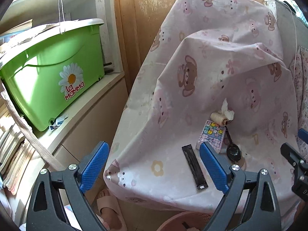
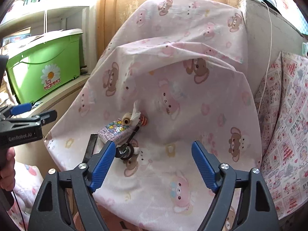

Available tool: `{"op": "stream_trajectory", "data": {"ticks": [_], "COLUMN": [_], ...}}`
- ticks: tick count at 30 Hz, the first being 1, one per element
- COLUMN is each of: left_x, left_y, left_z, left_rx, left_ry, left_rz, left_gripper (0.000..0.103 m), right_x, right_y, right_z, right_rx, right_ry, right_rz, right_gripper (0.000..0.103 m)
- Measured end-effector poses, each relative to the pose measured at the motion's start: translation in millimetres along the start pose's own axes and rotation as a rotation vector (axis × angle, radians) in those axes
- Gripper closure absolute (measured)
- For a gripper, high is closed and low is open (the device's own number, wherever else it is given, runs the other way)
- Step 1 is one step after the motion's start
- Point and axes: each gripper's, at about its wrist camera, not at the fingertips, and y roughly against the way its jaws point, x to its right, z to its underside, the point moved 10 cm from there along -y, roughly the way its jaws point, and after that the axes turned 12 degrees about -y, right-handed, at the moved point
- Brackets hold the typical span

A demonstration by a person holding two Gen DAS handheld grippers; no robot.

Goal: Collect trash
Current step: 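Move both grippers back up toward the remaining items on the seat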

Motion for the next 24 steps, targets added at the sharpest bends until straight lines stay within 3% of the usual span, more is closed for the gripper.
{"op": "stream_trajectory", "data": {"ticks": [4,15,18,24], "left_x": [-2.1,-10.8,-6.4,-4.4], "left_y": [-16.3,-31.7,-32.8,-31.6], "left_z": [18.7,34.8,37.2,40.0], "left_rx": [-0.035,-0.094,-0.104,-0.113], "left_ry": [0.001,0.066,0.045,0.048], "left_rz": [-0.024,0.015,0.020,0.028], "left_gripper": [0.009,0.011,0.019,0.046], "right_x": [14.6,39.4,38.1,31.2], "right_y": [-16.7,-33.3,-35.9,-37.3], "right_z": [10.9,10.8,12.3,14.6], "right_rx": [-0.035,-0.053,-0.060,-0.062], "right_ry": [-0.019,-0.100,-0.102,-0.085], "right_rz": [0.029,0.063,0.061,0.063], "right_gripper": [0.020,0.019,0.019,0.019]}}
